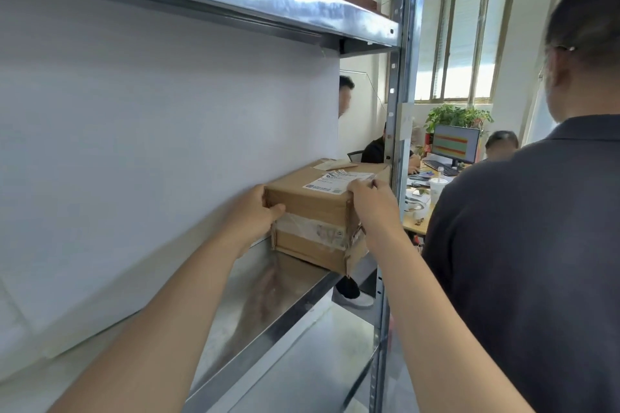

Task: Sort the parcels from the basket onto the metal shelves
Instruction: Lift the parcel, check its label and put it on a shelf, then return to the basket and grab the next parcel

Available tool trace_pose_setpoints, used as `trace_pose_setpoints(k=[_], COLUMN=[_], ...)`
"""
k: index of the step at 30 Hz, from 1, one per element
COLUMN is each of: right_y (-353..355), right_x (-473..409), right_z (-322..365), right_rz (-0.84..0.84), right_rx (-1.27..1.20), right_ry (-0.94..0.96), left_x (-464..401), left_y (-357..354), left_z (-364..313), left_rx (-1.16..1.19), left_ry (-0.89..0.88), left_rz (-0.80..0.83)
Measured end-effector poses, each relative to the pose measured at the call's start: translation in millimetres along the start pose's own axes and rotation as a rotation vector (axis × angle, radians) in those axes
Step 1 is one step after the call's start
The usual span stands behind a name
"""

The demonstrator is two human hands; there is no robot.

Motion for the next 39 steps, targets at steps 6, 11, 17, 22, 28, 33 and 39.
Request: trace_pose_setpoints(k=[6,11,17,22,28,33,39], right_y=[-3.6,-2.1,-2.4,-0.9,5.9,24.5,22.1], right_x=[-5.2,-11.3,-18.0,-22.3,-16.9,-1.4,47.3], right_z=[-0.7,-1.5,-4.9,-7.2,-5.2,5.1,41.4], right_rz=[-0.01,0.01,0.027,0.054,0.113,0.115,0.025], right_rx=[0.029,0.117,0.117,0.087,0.073,-0.047,-0.247], right_ry=[0.069,0.111,0.137,0.153,0.118,0.158,0.501], left_x=[-5.1,-2.8,-3.6,-1.0,7.7,32.8,94.3], left_y=[-19.3,-46.2,-56.3,-60.3,-57.1,-43.7,14.6], left_z=[2.7,-3.3,0.1,6.8,10.4,-8.6,-36.2], left_rx=[-0.021,0.106,0.155,0.187,0.168,0.25,0.783], left_ry=[-0.023,-0.013,0.007,0.018,0.003,0.02,0.022], left_rz=[-0.294,-0.295,-0.294,-0.232,-0.168,-0.183,-0.292])
Point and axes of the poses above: each hand's wrist, its own x-axis away from the middle knuckle, its own y-axis out of the back of the hand, z = x × y, the point moved 2 cm from there along -x, towards the middle knuckle, and after that the axes turned 9 degrees about x, right-handed, at the moved point
